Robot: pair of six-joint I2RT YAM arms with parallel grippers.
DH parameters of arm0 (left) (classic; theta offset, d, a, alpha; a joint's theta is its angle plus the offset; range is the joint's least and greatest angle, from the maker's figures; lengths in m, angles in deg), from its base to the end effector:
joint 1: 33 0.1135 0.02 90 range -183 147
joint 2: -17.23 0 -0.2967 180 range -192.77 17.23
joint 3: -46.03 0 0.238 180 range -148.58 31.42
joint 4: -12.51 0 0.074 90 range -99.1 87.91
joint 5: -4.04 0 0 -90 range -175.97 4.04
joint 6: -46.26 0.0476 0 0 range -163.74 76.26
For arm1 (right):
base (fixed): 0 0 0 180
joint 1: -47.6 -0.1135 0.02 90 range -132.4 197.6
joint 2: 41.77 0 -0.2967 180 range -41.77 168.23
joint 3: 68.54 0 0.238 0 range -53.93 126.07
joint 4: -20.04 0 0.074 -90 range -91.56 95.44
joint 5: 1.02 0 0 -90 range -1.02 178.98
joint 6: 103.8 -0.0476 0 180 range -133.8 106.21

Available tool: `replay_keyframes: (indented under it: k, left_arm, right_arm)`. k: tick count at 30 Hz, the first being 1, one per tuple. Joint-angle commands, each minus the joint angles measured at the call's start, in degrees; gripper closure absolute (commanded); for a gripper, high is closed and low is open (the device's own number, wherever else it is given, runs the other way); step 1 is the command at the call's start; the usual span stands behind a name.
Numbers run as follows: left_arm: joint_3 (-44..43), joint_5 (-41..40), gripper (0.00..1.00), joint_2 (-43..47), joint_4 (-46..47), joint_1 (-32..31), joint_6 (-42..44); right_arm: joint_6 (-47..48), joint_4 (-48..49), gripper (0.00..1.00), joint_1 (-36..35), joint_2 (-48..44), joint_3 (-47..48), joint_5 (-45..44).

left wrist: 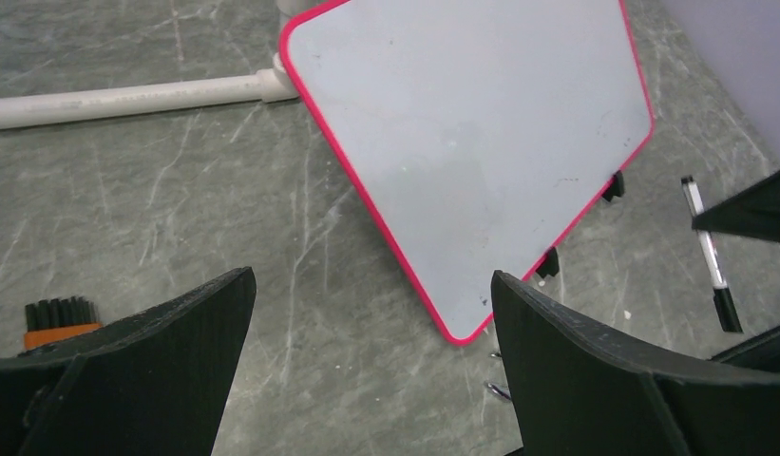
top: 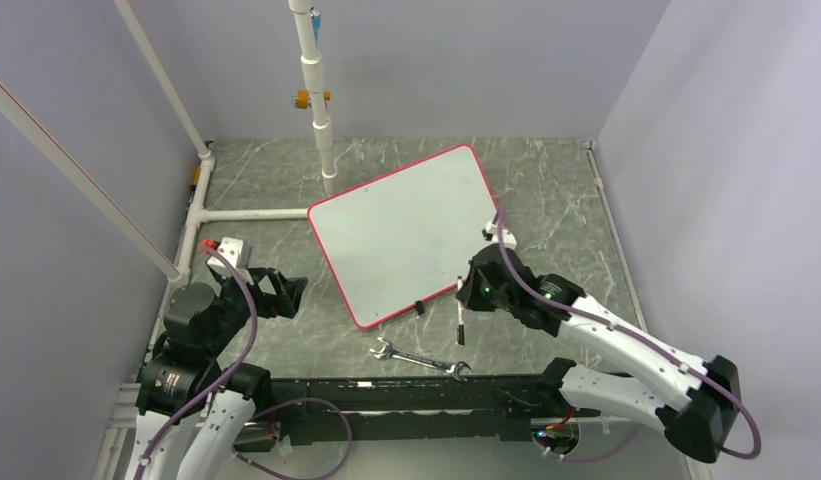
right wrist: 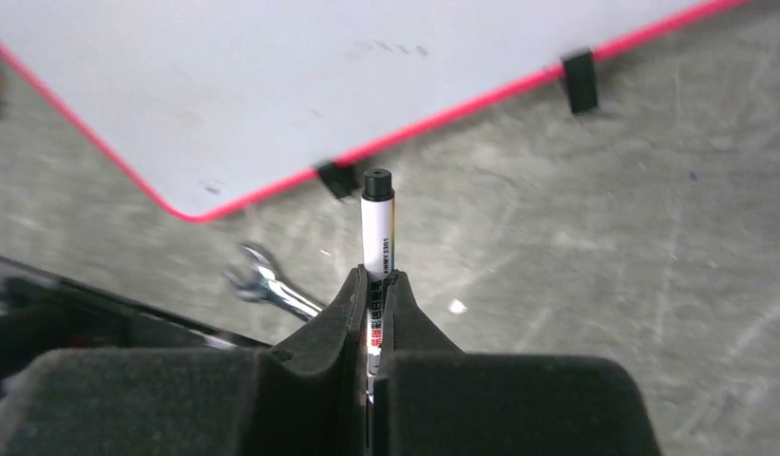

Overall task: Write a sentence on the whiteboard
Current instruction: Pass from the right arm to the left

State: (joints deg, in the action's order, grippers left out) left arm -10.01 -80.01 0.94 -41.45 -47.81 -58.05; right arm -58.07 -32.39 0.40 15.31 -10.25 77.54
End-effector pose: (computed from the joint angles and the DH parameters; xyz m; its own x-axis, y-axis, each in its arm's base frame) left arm 0.0334 -0.0139 0.3191 -0.3168 -0.1705 -0.9330 0.2818 0.9224 -0.2643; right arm 0.1240 0.1200 0.2735 -0.8223 0.1189 -0.5564 -0.0848 0.9414 0.3265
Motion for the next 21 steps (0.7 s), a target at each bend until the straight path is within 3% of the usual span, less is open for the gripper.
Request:
replay_keyframes:
  k: [1,6,10,21]
  left_arm:
    - [1.07,8.4,0.01,-1.27,8.2,0.28,-2.34]
    - [3.47,20.72,0.01,-5.15,23.13,0.25,-11.49]
    - [4.83,24.79,0.01,-9.29,35.66,0.19,-17.73]
    - [12.68,21.7,0.04,-20.2,71.59,-4.86,-33.03]
  right_arm:
    - [-3.82,13.1,1.0,-0.11,-6.63,0.33,-1.02]
    - [-5.14,22.64,1.0,-0.09,-6.51,5.47,-4.43]
    - [-7.18,34.3,1.0,-0.09,-5.94,5.24,-4.97]
    - [-13.24,63.46,1.0,0.22,-3.0,1.81,-2.22]
